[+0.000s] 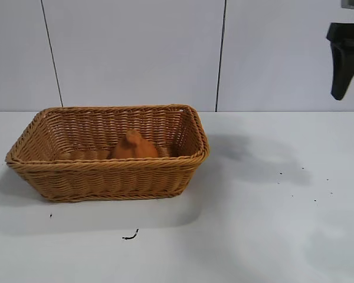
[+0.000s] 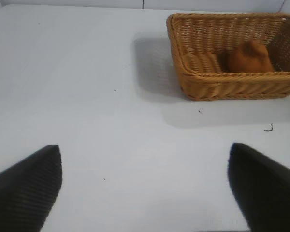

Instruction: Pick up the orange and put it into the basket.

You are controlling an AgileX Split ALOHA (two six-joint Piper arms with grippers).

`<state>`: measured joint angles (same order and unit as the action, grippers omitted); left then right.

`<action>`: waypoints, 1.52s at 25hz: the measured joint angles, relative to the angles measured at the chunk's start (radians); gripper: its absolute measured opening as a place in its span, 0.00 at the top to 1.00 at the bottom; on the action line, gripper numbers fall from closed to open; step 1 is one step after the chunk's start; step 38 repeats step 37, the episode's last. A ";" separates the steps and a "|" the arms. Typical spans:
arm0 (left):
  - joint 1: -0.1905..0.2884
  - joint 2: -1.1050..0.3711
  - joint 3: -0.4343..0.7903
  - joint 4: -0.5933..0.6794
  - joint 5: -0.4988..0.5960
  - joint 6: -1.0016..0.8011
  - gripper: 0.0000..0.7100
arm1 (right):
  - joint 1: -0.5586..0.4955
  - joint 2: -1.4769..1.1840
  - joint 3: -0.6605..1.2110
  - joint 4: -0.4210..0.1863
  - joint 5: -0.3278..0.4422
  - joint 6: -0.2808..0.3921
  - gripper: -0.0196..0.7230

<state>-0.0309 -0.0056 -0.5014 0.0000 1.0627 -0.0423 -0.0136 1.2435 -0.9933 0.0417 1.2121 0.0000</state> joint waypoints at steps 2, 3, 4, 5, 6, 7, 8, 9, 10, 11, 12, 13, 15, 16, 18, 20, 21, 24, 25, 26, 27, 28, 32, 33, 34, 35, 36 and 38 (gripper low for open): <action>0.000 0.000 0.000 0.000 0.000 0.000 0.06 | 0.000 -0.129 0.095 0.000 -0.025 -0.009 0.10; 0.000 0.000 0.000 0.000 0.000 0.000 0.06 | 0.000 -0.183 0.139 0.000 -0.045 -0.011 0.10; 0.000 0.000 0.000 0.000 0.000 0.000 0.06 | 0.000 -0.250 0.174 0.000 -0.070 -0.013 0.10; 0.000 0.000 0.000 0.000 0.000 0.000 0.06 | 0.000 -0.318 0.214 0.000 -0.092 -0.014 0.10; 0.000 0.000 0.000 0.000 0.000 0.000 0.06 | 0.000 -0.386 0.254 0.000 -0.121 -0.014 0.10; 0.000 0.000 0.000 0.000 0.000 0.000 0.06 | 0.000 -0.442 0.288 0.000 -0.153 -0.014 0.10; 0.000 0.000 0.000 0.000 0.000 0.000 0.06 | 0.000 -0.508 0.329 0.000 -0.179 -0.015 0.10; 0.000 0.000 0.000 0.000 0.000 0.000 0.06 | 0.000 -0.575 0.369 0.000 -0.197 -0.018 0.10; 0.000 0.000 0.000 0.000 0.000 0.000 0.06 | 0.000 -0.575 0.369 0.000 -0.197 -0.018 0.10; 0.000 0.000 0.000 0.000 0.000 0.000 0.06 | 0.000 -0.630 0.407 0.000 -0.211 -0.019 0.10; 0.000 0.000 0.000 0.000 0.000 0.000 0.06 | 0.000 -0.751 0.461 0.000 -0.217 -0.022 0.10; 0.000 0.000 0.000 0.000 0.000 0.000 0.06 | 0.000 -0.805 0.483 0.000 -0.203 -0.024 0.10; 0.000 0.000 0.000 0.000 0.000 0.000 0.06 | 0.000 -0.895 0.499 0.000 -0.194 -0.029 0.10; 0.000 0.000 0.000 0.000 0.000 0.000 0.06 | 0.000 -0.939 0.501 0.000 -0.194 -0.029 0.10; 0.000 0.000 0.000 0.000 0.000 0.000 0.06 | 0.000 -1.014 0.501 0.000 -0.194 -0.029 0.10; 0.000 0.000 0.000 0.000 0.000 0.000 0.06 | 0.000 -1.090 0.501 0.000 -0.194 -0.029 0.10; 0.000 0.000 0.000 0.000 0.000 0.000 0.06 | 0.000 -1.120 0.501 0.000 -0.194 -0.029 0.10; 0.000 0.000 0.000 0.000 0.000 0.000 0.06 | 0.000 -1.217 0.501 0.000 -0.194 -0.030 0.10; 0.000 0.000 0.000 0.000 0.000 0.000 0.06 | 0.000 -1.238 0.501 0.000 -0.194 -0.030 0.10; 0.000 0.000 0.000 0.000 0.000 0.000 0.06 | 0.000 -1.246 0.501 0.000 -0.194 -0.030 0.10; 0.000 0.000 0.000 0.000 0.000 0.000 0.06 | 0.000 -1.247 0.502 0.000 -0.194 -0.030 0.10; 0.000 0.000 0.000 0.000 0.000 0.000 0.06 | 0.000 -1.247 0.502 0.000 -0.194 -0.030 0.10; 0.000 0.000 0.000 0.000 0.000 0.000 0.06 | 0.000 -1.247 0.502 0.000 -0.194 -0.030 0.10; 0.000 0.000 0.000 0.000 0.000 0.000 0.06 | 0.000 -1.247 0.502 0.000 -0.194 -0.030 0.10; 0.000 0.000 0.000 0.000 0.000 0.000 0.06 | 0.000 -1.247 0.502 0.000 -0.194 -0.030 0.10; 0.000 0.000 0.000 0.000 0.000 0.000 0.06 | 0.000 -1.247 0.502 0.000 -0.194 -0.030 0.10; 0.000 0.000 0.000 0.000 0.000 0.000 0.06 | 0.000 -1.247 0.502 0.000 -0.194 -0.030 0.10; 0.000 0.000 0.000 0.000 0.000 0.000 0.06 | 0.000 -1.247 0.502 0.000 -0.194 -0.030 0.10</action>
